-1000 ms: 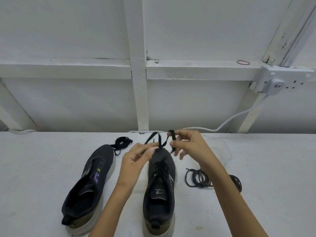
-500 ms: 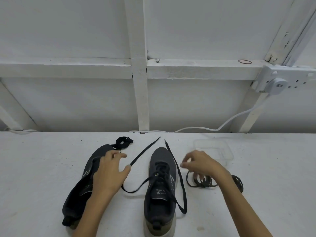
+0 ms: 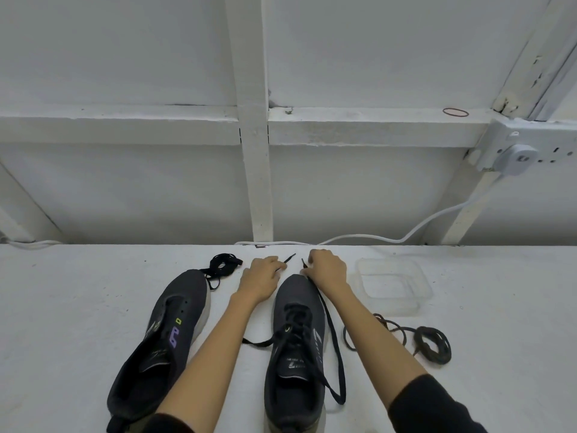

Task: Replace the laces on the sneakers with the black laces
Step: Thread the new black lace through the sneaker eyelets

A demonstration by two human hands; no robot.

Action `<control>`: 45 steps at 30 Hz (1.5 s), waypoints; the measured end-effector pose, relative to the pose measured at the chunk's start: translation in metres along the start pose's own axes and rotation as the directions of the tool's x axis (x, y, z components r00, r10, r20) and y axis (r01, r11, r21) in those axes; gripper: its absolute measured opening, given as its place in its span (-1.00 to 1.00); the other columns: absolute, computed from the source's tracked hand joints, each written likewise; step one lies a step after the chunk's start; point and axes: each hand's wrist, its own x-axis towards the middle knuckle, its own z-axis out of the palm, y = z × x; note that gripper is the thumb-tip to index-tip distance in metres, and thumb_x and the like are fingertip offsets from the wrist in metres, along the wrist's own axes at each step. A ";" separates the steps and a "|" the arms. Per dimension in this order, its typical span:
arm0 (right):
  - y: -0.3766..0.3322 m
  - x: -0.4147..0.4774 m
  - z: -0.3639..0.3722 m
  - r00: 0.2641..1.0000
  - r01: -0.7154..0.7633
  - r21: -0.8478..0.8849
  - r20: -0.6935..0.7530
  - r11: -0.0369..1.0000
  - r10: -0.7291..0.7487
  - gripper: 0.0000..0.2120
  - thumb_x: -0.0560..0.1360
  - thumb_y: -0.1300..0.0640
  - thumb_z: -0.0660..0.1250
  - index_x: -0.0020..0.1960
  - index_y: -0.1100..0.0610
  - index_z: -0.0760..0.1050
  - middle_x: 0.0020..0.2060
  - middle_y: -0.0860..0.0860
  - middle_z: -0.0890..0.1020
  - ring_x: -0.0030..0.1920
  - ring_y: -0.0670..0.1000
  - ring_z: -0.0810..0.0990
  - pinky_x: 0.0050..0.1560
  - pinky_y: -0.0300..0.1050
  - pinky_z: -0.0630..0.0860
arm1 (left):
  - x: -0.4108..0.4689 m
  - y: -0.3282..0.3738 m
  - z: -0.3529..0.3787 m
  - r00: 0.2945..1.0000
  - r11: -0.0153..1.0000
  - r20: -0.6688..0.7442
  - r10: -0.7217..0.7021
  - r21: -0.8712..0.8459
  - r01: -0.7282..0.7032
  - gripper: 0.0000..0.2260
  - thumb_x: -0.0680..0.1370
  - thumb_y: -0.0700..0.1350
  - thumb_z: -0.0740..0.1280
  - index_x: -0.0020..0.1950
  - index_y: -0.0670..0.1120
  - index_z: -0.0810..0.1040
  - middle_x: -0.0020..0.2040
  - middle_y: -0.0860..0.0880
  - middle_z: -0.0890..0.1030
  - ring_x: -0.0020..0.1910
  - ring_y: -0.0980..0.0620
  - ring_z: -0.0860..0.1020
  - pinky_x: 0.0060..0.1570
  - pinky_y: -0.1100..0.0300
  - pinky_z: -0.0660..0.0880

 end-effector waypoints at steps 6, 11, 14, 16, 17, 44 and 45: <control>0.009 -0.009 0.006 0.995 0.050 0.073 -0.093 0.996 -0.043 -0.84 0.54 0.17 0.20 0.03 0.17 0.54 -0.01 0.07 0.59 -0.02 0.15 0.57 -0.16 -0.10 0.35 | -0.006 -0.008 0.013 0.963 1.000 -0.267 0.026 0.017 -0.022 -0.86 0.58 -0.20 0.27 0.08 -0.05 0.58 0.09 0.04 0.60 0.13 -0.02 0.48 -0.04 0.09 0.45; -0.005 -0.065 -0.039 0.987 0.081 0.820 -0.147 0.567 0.072 -0.95 0.48 0.27 0.32 -0.17 0.20 0.50 -0.28 0.10 0.66 -0.31 0.09 0.64 -0.17 0.02 0.53 | -0.017 -0.016 0.006 0.971 0.988 -0.235 -0.049 -0.151 0.013 -0.73 0.53 -0.35 0.18 0.17 -0.11 0.46 -0.01 -0.07 0.58 0.00 -0.10 0.53 -0.05 0.03 0.47; -0.002 -0.118 -0.071 0.990 0.092 0.941 -0.052 0.327 -0.129 -0.94 0.55 0.37 0.24 -0.07 0.27 0.45 -0.31 0.21 0.63 -0.41 0.15 0.57 -0.31 -0.03 0.49 | -0.032 -0.013 -0.011 0.969 0.891 -0.196 -0.150 -0.452 0.047 -0.64 0.54 -0.39 0.11 0.25 -0.13 0.48 -0.05 -0.04 0.45 0.00 -0.13 0.55 0.05 0.02 0.50; 0.009 -0.147 -0.079 0.971 0.054 0.943 0.027 0.328 -0.238 -0.91 0.57 0.39 0.19 -0.04 0.25 0.44 -0.32 0.17 0.60 -0.49 0.10 0.48 -0.42 -0.11 0.36 | -0.051 -0.004 -0.025 0.964 0.764 -0.163 -0.212 -0.642 0.060 -0.68 0.58 -0.37 0.10 0.10 -0.11 0.58 -0.09 -0.04 0.43 -0.19 -0.01 0.52 -0.15 0.21 0.49; 0.016 -0.157 -0.077 0.967 0.028 0.933 0.065 0.358 -0.246 -0.89 0.57 0.39 0.19 -0.05 0.23 0.44 -0.33 0.16 0.58 -0.51 0.07 0.44 -0.46 -0.16 0.30 | -0.064 0.000 -0.031 0.963 0.692 -0.140 -0.233 -0.719 0.063 -0.69 0.58 -0.36 0.09 0.01 -0.12 0.60 -0.15 -0.05 0.44 -0.29 0.05 0.46 -0.26 0.30 0.43; 0.040 -0.192 -0.024 0.970 0.231 0.767 -0.233 0.599 -0.075 -0.84 0.49 0.26 0.42 -0.12 0.02 0.68 -0.23 -0.20 0.66 -0.16 -0.15 0.61 -0.18 -0.36 0.44 | -0.199 0.067 -0.006 0.957 0.866 -0.224 -0.184 -0.498 0.050 -0.84 0.40 0.23 0.44 -0.17 0.19 0.64 -0.29 0.27 0.57 -0.24 0.25 0.51 -0.25 0.31 0.40; 0.041 -0.196 -0.023 0.967 0.243 0.768 -0.237 0.593 -0.090 -0.85 0.48 0.26 0.43 -0.12 0.02 0.69 -0.23 -0.19 0.67 -0.14 -0.13 0.62 -0.17 -0.36 0.45 | -0.198 0.073 -0.007 0.950 0.905 -0.251 -0.185 -0.421 0.065 -0.81 0.38 0.30 0.41 -0.17 0.22 0.63 -0.27 0.27 0.55 -0.21 0.26 0.50 -0.26 0.31 0.36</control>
